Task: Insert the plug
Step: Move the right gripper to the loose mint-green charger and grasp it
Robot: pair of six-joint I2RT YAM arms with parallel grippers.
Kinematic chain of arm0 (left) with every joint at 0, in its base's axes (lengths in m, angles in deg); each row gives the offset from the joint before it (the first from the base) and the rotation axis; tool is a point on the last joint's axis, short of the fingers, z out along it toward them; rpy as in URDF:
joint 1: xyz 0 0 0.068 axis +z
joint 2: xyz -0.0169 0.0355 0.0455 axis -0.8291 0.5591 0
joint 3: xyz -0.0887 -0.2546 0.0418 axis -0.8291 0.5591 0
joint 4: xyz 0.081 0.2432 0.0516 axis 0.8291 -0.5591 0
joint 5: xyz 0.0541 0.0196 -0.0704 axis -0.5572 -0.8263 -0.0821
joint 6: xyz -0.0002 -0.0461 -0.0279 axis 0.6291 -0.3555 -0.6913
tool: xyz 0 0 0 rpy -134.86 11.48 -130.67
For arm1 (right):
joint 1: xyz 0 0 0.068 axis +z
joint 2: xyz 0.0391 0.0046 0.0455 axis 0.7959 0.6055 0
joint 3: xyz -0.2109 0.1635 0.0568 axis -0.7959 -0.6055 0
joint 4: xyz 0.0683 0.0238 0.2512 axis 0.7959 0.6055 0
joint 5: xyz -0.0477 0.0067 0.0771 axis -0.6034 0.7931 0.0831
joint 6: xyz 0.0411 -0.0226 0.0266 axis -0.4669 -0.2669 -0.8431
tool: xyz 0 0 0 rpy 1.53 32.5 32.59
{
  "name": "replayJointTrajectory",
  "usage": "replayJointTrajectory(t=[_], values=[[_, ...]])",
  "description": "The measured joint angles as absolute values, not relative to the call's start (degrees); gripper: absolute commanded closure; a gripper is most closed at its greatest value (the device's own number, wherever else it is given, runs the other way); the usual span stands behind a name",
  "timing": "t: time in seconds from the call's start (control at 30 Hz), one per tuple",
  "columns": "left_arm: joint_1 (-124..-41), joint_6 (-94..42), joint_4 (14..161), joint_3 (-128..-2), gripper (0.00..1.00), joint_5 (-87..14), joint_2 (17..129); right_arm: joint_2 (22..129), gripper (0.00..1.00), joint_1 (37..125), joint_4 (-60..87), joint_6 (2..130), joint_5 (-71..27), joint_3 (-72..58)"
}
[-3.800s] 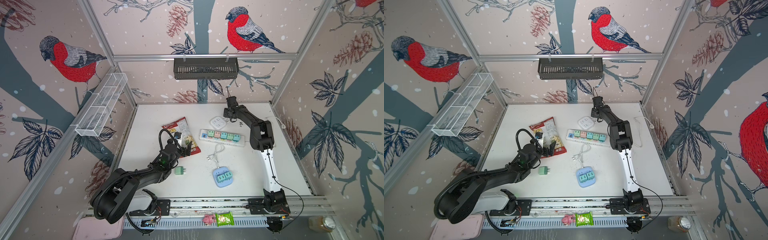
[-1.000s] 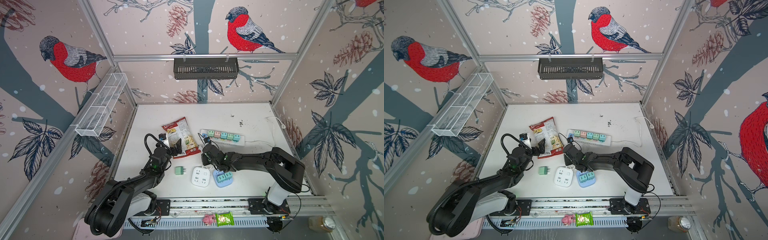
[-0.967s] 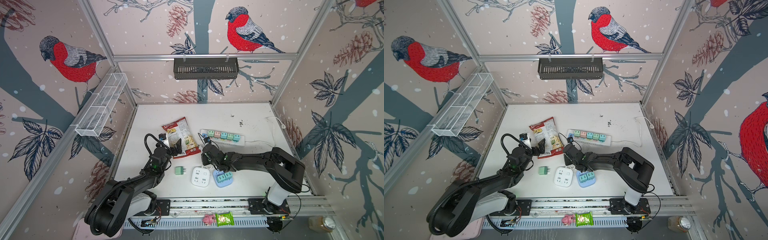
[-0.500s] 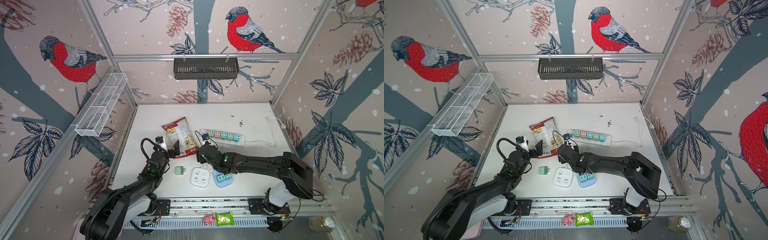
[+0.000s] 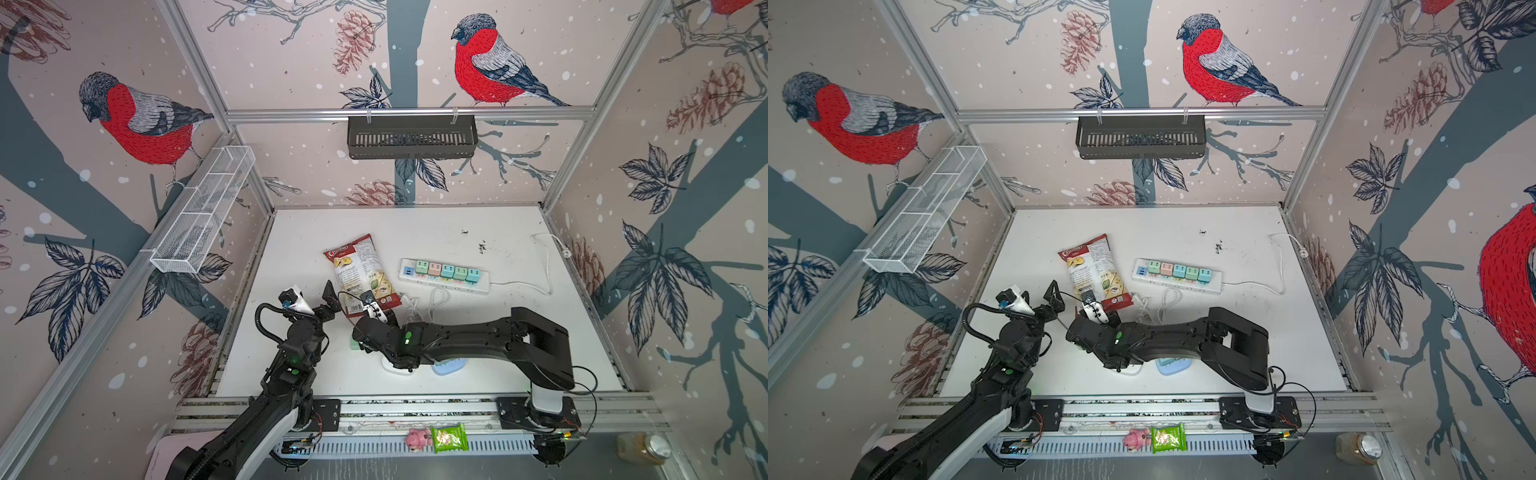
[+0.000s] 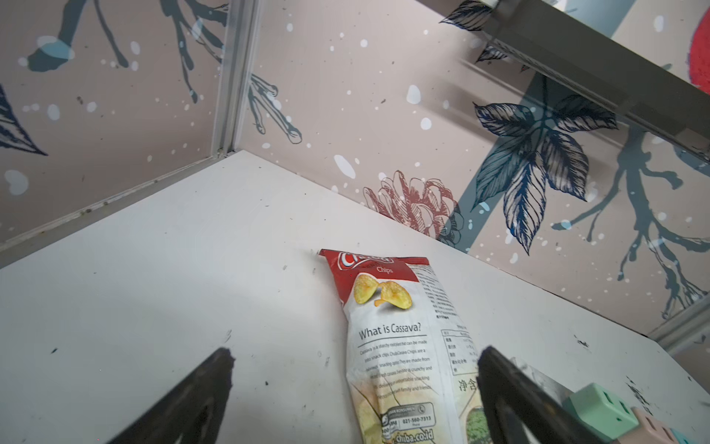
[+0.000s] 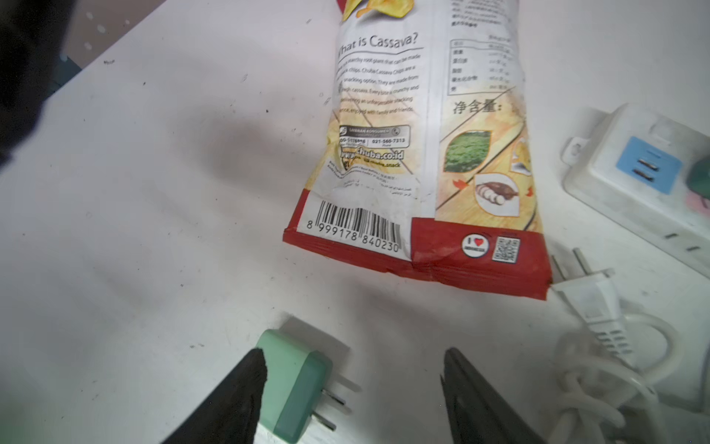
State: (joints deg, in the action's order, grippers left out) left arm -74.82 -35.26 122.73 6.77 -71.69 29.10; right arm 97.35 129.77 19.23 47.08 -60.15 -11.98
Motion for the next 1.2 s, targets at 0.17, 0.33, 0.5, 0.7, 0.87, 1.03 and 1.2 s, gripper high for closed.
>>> replayJointTrajectory(t=[0.17, 0.33, 0.5, 0.7, 0.87, 1.03, 1.2], values=[[-73.07, -38.17, 119.80, 6.75, 0.02, -73.22, 28.84, 98.66, 0.27, 129.38, 14.55, 53.66, -52.45, -13.10], [-72.65, -39.44, 119.25, 6.77, 0.02, -73.26, 27.11, 99.89, 0.24, 127.59, 10.75, 59.14, -45.89, -13.88], [-72.28, -39.54, 119.06, 6.77, 0.02, -73.24, 26.48, 101.26, 0.23, 125.23, 8.89, 62.75, -39.45, -14.47], [-71.95, -39.65, 119.03, 6.77, 0.02, -73.22, 27.02, 101.59, 0.25, 125.64, 7.91, 65.53, -33.76, -14.67], [-71.82, -39.68, 119.03, 6.77, 0.02, -73.11, 27.31, 101.48, 0.30, 125.95, 6.99, 65.70, -32.89, -15.98], [-71.73, -39.68, 119.03, 6.77, 0.02, -73.06, 27.77, 101.20, 0.36, 126.58, 6.51, 65.70, -32.89, -17.10], [-71.58, -39.72, 119.06, 6.77, 0.02, -73.02, 27.88, 101.20, 0.40, 127.08, 6.75, 65.70, -33.41, -17.23]])
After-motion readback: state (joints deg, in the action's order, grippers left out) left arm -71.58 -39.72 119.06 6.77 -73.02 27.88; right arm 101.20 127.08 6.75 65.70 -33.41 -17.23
